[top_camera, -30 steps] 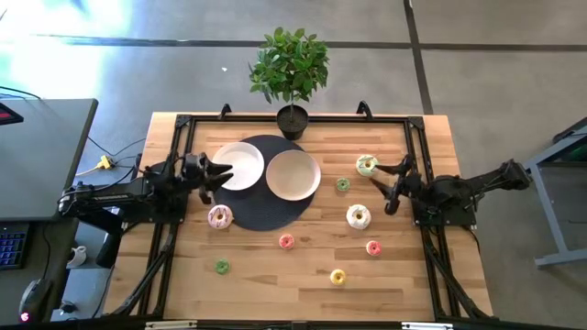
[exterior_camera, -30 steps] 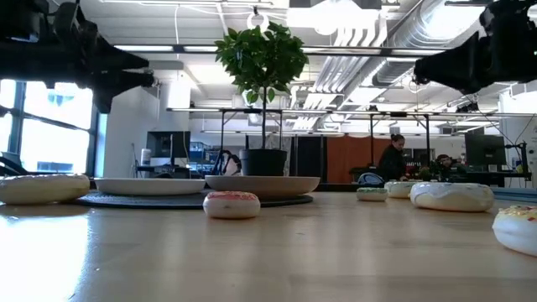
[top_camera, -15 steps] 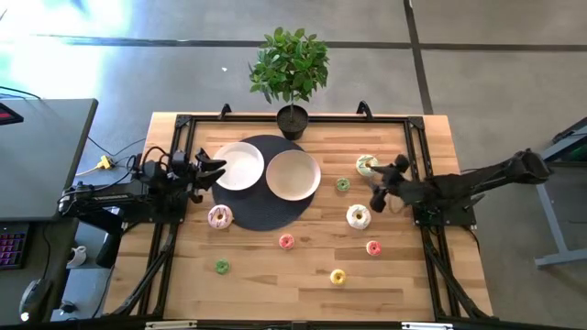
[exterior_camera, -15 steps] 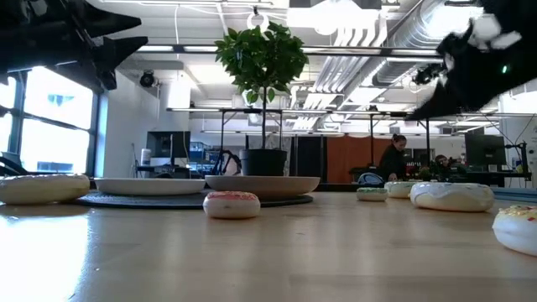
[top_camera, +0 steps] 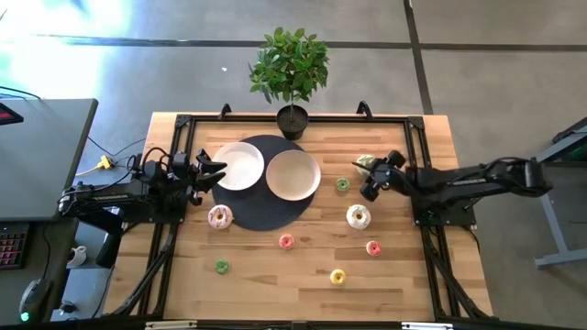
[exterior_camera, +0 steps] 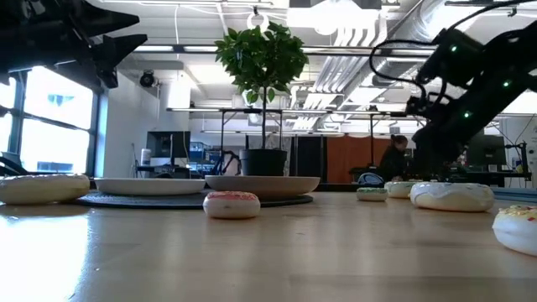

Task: Pick & Place donuts
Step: Put the large blue donut onto the brown plate

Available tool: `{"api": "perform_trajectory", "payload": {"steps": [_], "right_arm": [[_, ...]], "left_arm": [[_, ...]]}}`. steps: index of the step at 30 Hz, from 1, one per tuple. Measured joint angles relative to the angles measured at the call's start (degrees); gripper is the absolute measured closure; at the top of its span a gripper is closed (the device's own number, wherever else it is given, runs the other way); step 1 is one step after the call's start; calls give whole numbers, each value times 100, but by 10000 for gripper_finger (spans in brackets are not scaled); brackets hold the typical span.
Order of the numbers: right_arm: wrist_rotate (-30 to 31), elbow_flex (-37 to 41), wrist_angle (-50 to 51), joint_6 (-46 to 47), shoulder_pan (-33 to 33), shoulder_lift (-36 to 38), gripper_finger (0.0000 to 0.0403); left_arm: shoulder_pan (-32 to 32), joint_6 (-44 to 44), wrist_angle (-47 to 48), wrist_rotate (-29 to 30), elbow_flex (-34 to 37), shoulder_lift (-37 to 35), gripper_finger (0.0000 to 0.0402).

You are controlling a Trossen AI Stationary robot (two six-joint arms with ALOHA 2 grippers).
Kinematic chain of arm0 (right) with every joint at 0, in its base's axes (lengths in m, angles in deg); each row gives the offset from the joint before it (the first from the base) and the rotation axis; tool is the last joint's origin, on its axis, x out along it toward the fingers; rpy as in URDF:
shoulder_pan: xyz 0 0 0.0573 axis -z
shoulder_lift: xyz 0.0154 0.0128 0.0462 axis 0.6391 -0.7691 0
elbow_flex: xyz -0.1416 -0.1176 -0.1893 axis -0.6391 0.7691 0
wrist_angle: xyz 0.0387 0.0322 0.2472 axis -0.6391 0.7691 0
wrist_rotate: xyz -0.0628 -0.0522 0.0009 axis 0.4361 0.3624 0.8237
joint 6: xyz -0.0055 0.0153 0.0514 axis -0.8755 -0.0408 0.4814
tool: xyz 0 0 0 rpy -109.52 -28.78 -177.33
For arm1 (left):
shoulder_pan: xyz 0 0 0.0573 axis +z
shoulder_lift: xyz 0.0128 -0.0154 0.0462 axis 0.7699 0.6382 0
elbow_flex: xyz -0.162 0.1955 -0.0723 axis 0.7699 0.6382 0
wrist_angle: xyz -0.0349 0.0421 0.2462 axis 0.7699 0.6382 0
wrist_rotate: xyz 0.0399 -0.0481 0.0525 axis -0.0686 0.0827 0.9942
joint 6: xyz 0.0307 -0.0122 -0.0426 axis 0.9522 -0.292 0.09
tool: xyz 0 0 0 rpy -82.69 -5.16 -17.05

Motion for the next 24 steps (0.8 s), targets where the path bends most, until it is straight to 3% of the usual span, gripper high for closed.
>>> {"api": "perform_trajectory", "payload": {"steps": [3, 14, 17, 24], "right_arm": [[-279, 0, -57, 16, 216, -287, 195], [-318, -21, -1054, -473, 471, -1472, 205], [-336, -28, -1088, -478, 471, -1640, 238], [-353, -39, -1109, -490, 479, -1411, 375]], "left_arm": [[0, 0, 93, 22, -2, 0, 244], [1, 0, 96, 68, -15, 0, 244], [1, 0, 96, 70, -17, 0, 244], [1, 0, 100, 87, -22, 0, 244]]}}
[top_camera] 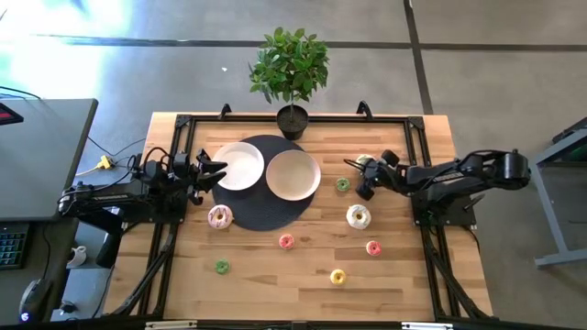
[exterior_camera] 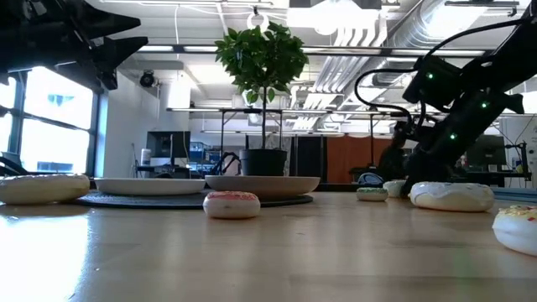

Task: Pick & Place donuts
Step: Put the large blue donut onto the brown plate

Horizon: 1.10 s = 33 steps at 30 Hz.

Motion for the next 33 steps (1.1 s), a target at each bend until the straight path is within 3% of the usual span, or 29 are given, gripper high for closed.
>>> {"api": "perform_trajectory", "payload": {"steps": [5, 9, 13, 18, 23, 28, 33], "right_arm": [[-489, -469, -411, 331, -135, 346, 380], [-674, -703, -1657, 461, -559, 227, 381], [-812, -819, -2678, 230, -931, -196, 389], [-675, -1324, -2945, 228, -1100, -1138, 388], [-796, -2354, -2594, 48, -1125, -2286, 388], [-193, -3556, -865, -234, -1118, -3112, 384], [378, -4427, 449, -248, -1113, -3454, 375]], "left_arm": [[0, 0, 14, 224, 0, 0, 244], [0, 0, 23, 505, 0, 0, 244], [-2, 0, 29, 503, 0, 0, 244], [-1, -17, 18, 577, 0, 0, 244], [-2, -54, 22, 645, 0, 0, 244], [-2, -147, 83, 597, -2, 0, 244], [0, -149, 256, 628, -2, 0, 244]]}}
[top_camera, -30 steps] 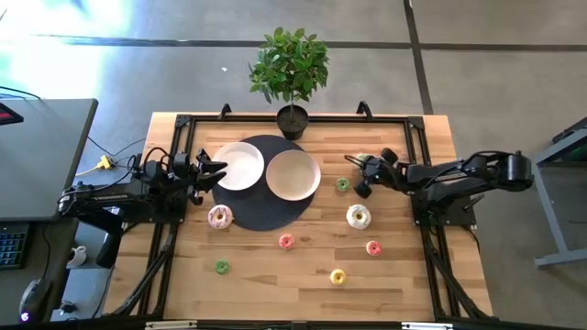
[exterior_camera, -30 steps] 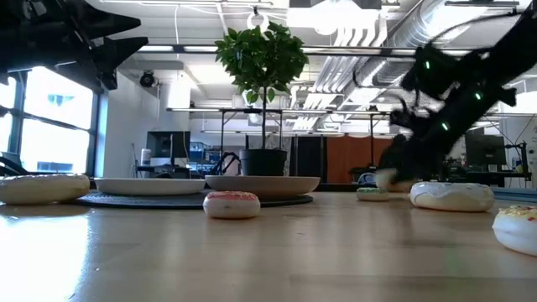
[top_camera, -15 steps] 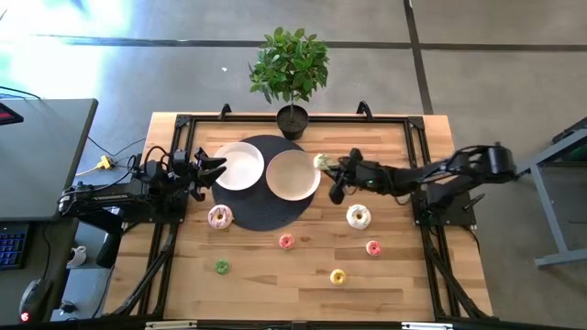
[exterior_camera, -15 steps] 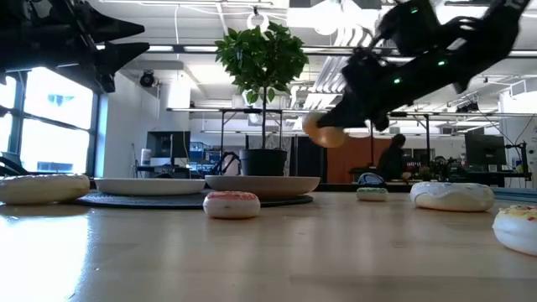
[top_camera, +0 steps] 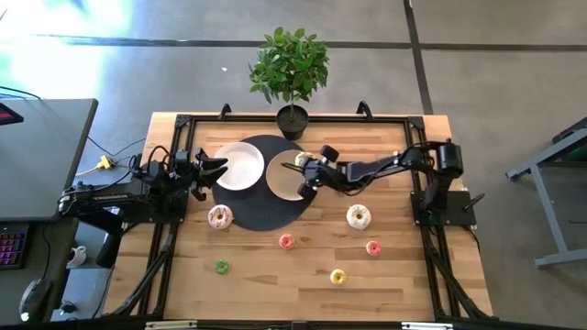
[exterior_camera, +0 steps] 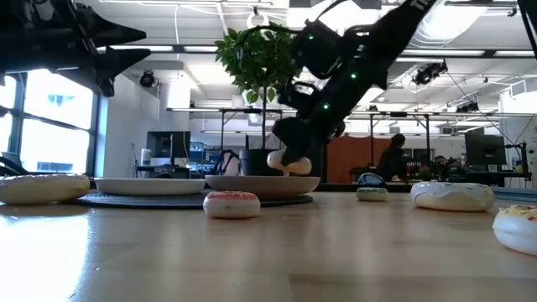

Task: Pick & Place donuts
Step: Put the large blue donut onto the brown plate

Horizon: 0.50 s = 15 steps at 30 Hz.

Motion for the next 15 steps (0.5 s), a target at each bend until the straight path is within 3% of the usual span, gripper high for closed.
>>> {"api": "perform_trajectory", "payload": {"steps": [6, 15], "right_arm": [[-765, -117, 149, -363, 135, -140, 351], [-827, -34, 302, -535, 165, -140, 281]], "left_arm": [[-1, -5, 182, 61, -4, -1, 244], [-2, -157, 194, 141, -4, 0, 244]]}}
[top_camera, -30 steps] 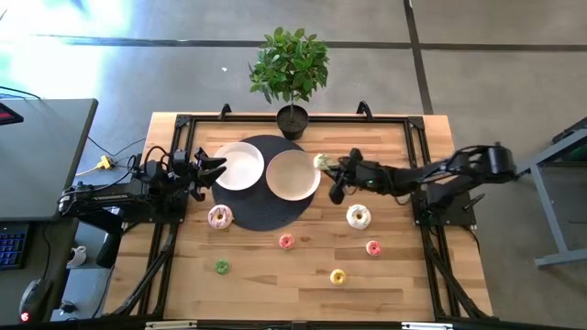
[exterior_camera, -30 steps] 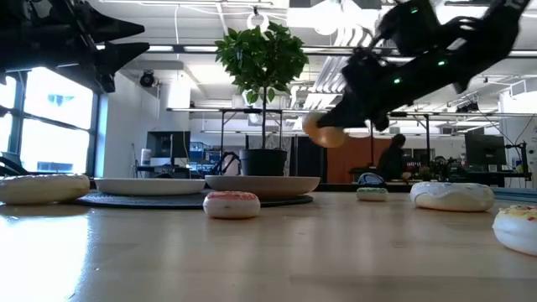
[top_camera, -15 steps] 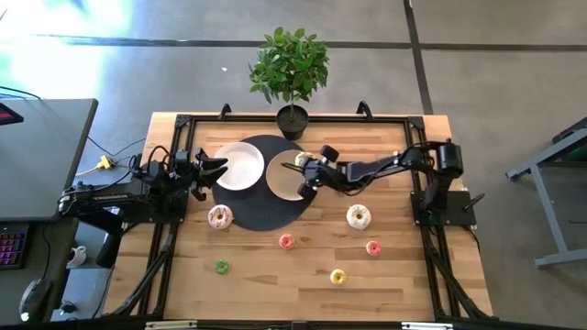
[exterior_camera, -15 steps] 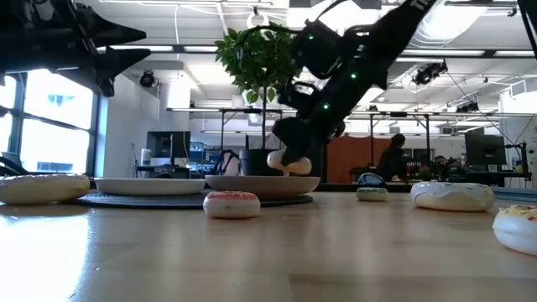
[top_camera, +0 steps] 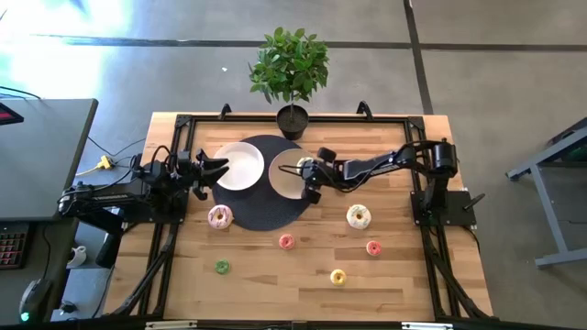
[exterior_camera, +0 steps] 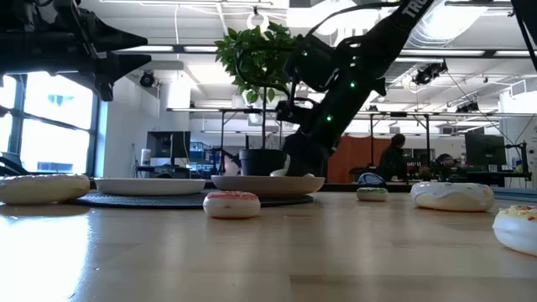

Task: Pick & Place donuts
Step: Put the large blue donut onto the brown plate, then put the large purple donut onto the brown plate

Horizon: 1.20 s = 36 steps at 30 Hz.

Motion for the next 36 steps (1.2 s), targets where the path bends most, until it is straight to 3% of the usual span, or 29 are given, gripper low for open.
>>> {"api": "perform_trajectory", "payload": {"steps": [8, 14, 19, 27, 32, 36], "right_arm": [[-7, -11, -330, -101, -66, 4, 231], [-14, -11, -305, -108, -79, 77, 225], [-164, -11, -175, 12, -149, 513, 228], [-1038, -11, -356, 219, -360, 927, 226], [-1063, -11, -283, 208, -438, 925, 226], [-1007, -11, -213, 214, -463, 925, 226]], "left_arm": [[0, -145, 48, -300, 0, 0, 244], [0, -470, 231, -697, -174, 0, 244], [0, -492, 1027, -806, -634, 334, 244], [0, -450, 3232, -824, -2242, 2076, 244], [0, -688, 5021, -908, -3226, 3450, 244], [-148, -1132, 5712, -1341, -3633, 4503, 244]]}}
